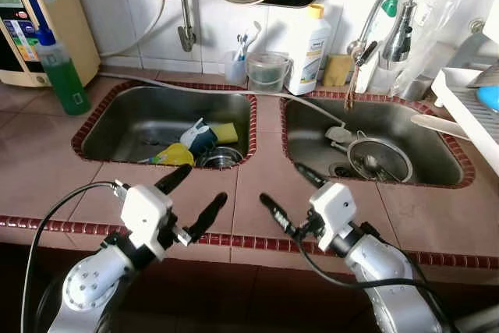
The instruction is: Kitchen organization
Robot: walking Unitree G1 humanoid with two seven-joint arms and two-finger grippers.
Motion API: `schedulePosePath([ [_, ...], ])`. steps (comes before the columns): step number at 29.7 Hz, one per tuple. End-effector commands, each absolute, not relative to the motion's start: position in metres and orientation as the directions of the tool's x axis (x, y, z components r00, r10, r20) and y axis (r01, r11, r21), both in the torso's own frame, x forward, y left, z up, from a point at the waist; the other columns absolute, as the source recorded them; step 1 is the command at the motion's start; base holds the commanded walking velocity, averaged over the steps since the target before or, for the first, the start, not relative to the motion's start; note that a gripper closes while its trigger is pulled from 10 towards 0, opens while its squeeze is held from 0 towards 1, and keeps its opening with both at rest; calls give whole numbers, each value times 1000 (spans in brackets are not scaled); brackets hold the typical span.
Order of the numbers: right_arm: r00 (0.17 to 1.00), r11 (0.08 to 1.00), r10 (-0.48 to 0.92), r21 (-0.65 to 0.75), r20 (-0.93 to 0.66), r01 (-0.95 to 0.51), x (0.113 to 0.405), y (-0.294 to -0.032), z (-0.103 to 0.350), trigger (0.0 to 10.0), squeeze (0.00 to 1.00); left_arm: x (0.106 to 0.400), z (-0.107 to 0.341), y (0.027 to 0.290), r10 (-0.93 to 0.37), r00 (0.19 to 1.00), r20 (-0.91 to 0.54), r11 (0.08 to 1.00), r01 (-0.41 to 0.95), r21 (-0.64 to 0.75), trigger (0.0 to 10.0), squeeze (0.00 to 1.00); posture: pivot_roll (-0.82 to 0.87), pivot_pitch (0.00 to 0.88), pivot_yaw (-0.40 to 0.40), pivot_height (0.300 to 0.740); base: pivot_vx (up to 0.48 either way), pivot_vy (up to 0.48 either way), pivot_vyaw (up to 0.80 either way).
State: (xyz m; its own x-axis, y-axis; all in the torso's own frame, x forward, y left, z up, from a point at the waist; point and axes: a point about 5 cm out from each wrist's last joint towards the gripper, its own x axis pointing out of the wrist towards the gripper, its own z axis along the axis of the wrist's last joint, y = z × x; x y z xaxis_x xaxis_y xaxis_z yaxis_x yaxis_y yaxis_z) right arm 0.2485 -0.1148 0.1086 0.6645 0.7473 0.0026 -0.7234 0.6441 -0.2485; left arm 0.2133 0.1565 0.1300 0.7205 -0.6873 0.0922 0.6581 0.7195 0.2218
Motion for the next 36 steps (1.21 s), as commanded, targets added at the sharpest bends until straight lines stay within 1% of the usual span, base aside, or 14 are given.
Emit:
schedulePosePath([
  [1, 623, 603, 782, -234, -16, -763, 245, -113, 108, 10000, 0, 210, 133, 154, -721, 685, 102, 684, 680, 263, 10000, 0, -98, 18, -37, 740, 0, 0, 0],
  [30, 623, 603, 782, -234, -16, -763, 245, -113, 108, 10000, 0, 210, 133, 154, -721, 685, 102, 684, 680, 263, 10000, 0, -98, 18, -37, 740, 0, 0, 0],
  [31, 593, 572, 805, -227, -31, -788, 243, -115, 107, 10000, 0, 208, 131, 156, -737, 669, 97, 667, 696, 267, 10000, 0, -98, 21, -40, 740, 0, 0, 0],
  [32, 600, 582, 799, -211, -29, -785, 258, -118, 108, 10000, 0, 219, 129, 161, -728, 678, 104, 678, 688, 260, 10000, 0, -84, 5, -54, 740, 0, 0, 0],
  [33, 636, 625, 772, -176, -8, -760, 280, -124, 112, 10000, 0, 235, 128, 168, -702, 702, 121, 706, 665, 244, 10000, 0, -84, 0, -50, 740, 0, 0, 0],
  [36, 689, 683, 725, -155, 23, -714, 288, -128, 115, 10000, 0, 245, 132, 167, -674, 724, 147, 735, 638, 230, 10000, 0, -89, 0, -42, 740, 0, 0, 0],
])
